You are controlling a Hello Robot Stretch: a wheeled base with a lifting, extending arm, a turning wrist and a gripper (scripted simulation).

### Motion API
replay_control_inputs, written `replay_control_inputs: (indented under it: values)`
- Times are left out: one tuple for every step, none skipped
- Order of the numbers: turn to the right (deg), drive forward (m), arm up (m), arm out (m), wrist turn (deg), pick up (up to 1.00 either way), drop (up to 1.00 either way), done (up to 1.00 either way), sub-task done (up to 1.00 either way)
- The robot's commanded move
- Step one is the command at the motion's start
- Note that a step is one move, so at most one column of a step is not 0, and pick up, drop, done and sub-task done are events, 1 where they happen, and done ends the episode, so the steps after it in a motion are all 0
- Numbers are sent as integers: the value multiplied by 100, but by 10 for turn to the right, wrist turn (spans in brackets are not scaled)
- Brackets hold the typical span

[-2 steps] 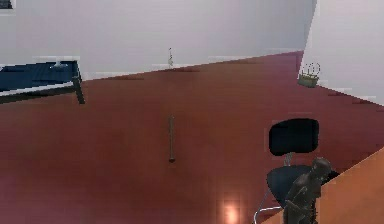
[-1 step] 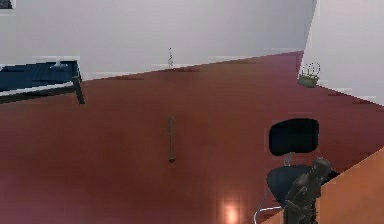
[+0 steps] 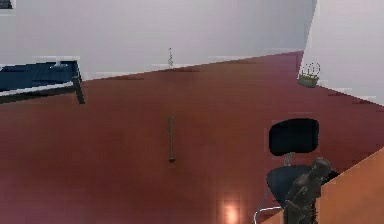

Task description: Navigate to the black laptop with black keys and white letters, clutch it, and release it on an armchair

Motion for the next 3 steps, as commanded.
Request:
replay_control_inputs:
  values:
    - [0, 0, 10, 0, 0, 0, 0, 0, 0]
    - [0, 0, 22, 0, 0, 0, 0, 0, 0]
    - [0, 0, 0, 0, -450, 0, 0, 0, 0]
